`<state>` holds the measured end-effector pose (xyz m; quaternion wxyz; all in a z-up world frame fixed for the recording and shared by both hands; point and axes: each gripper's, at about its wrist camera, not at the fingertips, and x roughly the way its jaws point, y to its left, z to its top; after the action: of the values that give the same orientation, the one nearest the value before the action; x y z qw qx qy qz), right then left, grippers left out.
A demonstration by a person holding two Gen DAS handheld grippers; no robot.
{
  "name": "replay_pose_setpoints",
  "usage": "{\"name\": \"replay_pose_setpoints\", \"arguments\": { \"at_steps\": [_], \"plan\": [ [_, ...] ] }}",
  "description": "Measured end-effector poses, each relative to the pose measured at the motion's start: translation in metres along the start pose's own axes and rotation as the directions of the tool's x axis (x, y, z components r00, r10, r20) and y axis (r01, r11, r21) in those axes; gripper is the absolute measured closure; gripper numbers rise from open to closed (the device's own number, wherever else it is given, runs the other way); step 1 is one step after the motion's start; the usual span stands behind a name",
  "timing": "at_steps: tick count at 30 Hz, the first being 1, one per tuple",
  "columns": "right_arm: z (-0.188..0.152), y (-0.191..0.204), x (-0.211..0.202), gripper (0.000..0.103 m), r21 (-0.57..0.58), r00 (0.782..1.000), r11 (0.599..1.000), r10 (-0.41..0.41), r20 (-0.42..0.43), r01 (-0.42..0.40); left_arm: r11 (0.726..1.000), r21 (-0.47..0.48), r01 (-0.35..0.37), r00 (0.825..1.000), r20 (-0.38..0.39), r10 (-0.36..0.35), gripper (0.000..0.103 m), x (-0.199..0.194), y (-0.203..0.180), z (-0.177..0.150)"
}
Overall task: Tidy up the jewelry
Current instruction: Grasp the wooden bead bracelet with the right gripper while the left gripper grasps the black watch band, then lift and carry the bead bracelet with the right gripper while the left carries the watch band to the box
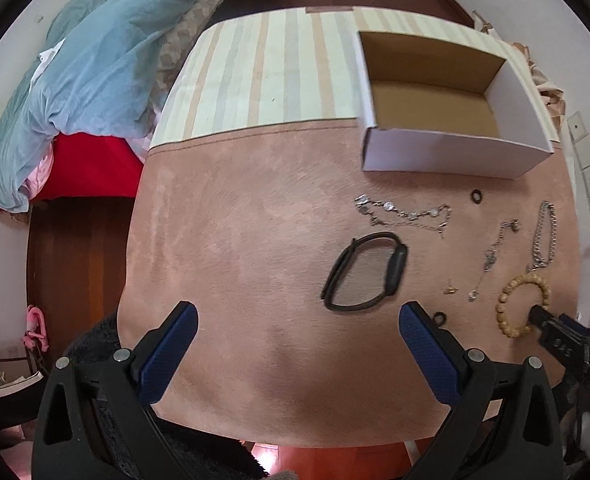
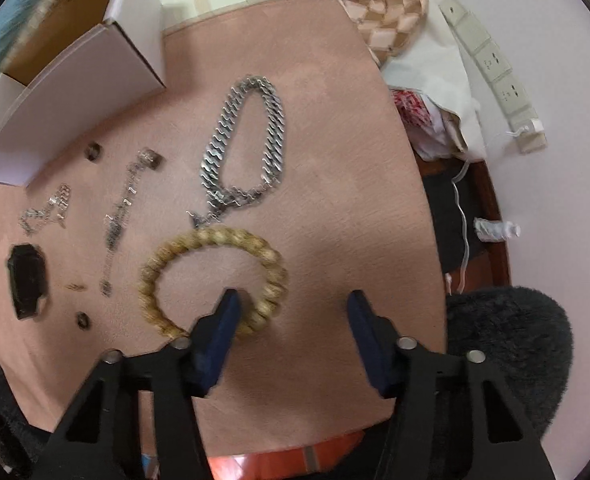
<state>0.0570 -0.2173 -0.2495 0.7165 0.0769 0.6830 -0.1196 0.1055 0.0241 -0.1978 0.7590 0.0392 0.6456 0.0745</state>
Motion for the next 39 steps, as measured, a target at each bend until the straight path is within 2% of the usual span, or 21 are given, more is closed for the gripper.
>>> {"name": "replay_pose_setpoints", "arguments": {
  "at_steps": [2, 3, 4, 6, 11, 13, 15, 16, 17, 18, 23, 25, 26, 27, 33, 39],
  "plan": [
    [-0.001, 0.008, -0.001, 0.072, -0.028, 1.000, 1.000, 0.009, 0.009, -0.008, 1.000, -0.010, 0.001, 1.000, -0.022, -0.001, 0.000, 0.005, 0.004, 0.002],
    [-0.002, 0.013, -0.002, 0.087, -0.044, 1.000, 0.999, 0.010, 0.013, -0.009, 1.000, -0.020, 0.010, 1.000, -0.021, -0.011, 0.000, 0.006, 0.006, 0.003],
    [-0.003, 0.019, -0.003, 0.093, -0.061, 1.000, 0.998, 0.011, 0.010, -0.010, 0.999, -0.036, 0.022, 1.000, -0.015, -0.023, 0.000, 0.007, 0.010, 0.003],
    [-0.003, 0.024, -0.004, 0.093, -0.065, 0.999, 0.997, 0.037, 0.012, -0.036, 0.998, -0.050, 0.039, 0.999, -0.006, -0.040, 0.000, 0.008, 0.016, 0.005],
    [-0.006, 0.036, -0.031, 0.094, -0.054, 0.991, 0.993, 0.111, 0.077, -0.107, 0.992, -0.076, 0.101, 0.995, 0.000, -0.101, 0.001, 0.016, 0.029, 0.009],
    [-0.005, 0.039, -0.043, 0.094, -0.055, 0.987, 0.991, 0.124, 0.102, -0.119, 0.991, -0.059, 0.120, 0.993, 0.009, -0.120, 0.006, 0.022, 0.027, 0.012],
    [-0.003, 0.040, -0.049, 0.094, -0.058, 0.985, 0.991, 0.130, 0.113, -0.124, 0.993, -0.025, 0.119, 0.993, -0.003, -0.119, 0.026, 0.031, 0.021, 0.015],
    [-0.002, 0.040, -0.052, 0.094, -0.059, 0.984, 0.990, 0.131, 0.116, -0.125, 0.992, -0.013, 0.123, 0.992, -0.014, -0.124, 0.031, 0.036, 0.019, 0.016],
    [-0.001, 0.040, -0.053, 0.094, -0.060, 0.984, 0.991, 0.128, 0.121, -0.122, 0.992, 0.007, 0.130, 0.991, -0.037, -0.130, 0.043, 0.044, 0.014, 0.016],
    [0.001, 0.038, -0.052, 0.094, -0.061, 0.984, 0.991, 0.125, 0.124, -0.118, 0.991, 0.016, 0.130, 0.990, -0.048, -0.129, 0.050, 0.050, 0.013, 0.016],
    [0.004, 0.032, -0.048, 0.094, -0.046, 0.986, 0.993, 0.114, 0.120, -0.109, 0.989, 0.053, 0.141, 0.989, -0.056, -0.138, 0.053, 0.062, 0.001, 0.013],
    [0.004, 0.031, -0.045, 0.094, -0.040, 0.987, 0.993, 0.112, 0.113, -0.108, 0.985, 0.072, 0.158, 0.986, -0.063, -0.154, 0.073, 0.067, -0.005, 0.010],
    [0.005, 0.027, -0.042, 0.094, -0.037, 0.987, 0.993, 0.113, 0.111, -0.110, 0.983, 0.073, 0.170, 0.984, -0.072, -0.165, 0.086, 0.069, -0.007, 0.008],
    [0.005, 0.027, -0.042, 0.094, -0.034, 0.987, 0.993, 0.117, 0.108, -0.114, 0.981, 0.072, 0.180, 0.982, -0.077, -0.175, 0.094, 0.071, -0.009, 0.007],
    [0.002, 0.023, -0.050, 0.094, -0.033, 0.980, 0.985, 0.171, 0.102, -0.168, 0.975, 0.050, 0.216, 0.976, -0.035, -0.215, 0.099, 0.066, -0.010, -0.003],
    [0.000, 0.026, -0.078, 0.094, -0.069, 0.963, 0.972, 0.232, 0.135, -0.224, 0.970, 0.031, 0.239, 0.971, 0.023, -0.240, 0.099, 0.037, 0.004, -0.013]
  ]
}}
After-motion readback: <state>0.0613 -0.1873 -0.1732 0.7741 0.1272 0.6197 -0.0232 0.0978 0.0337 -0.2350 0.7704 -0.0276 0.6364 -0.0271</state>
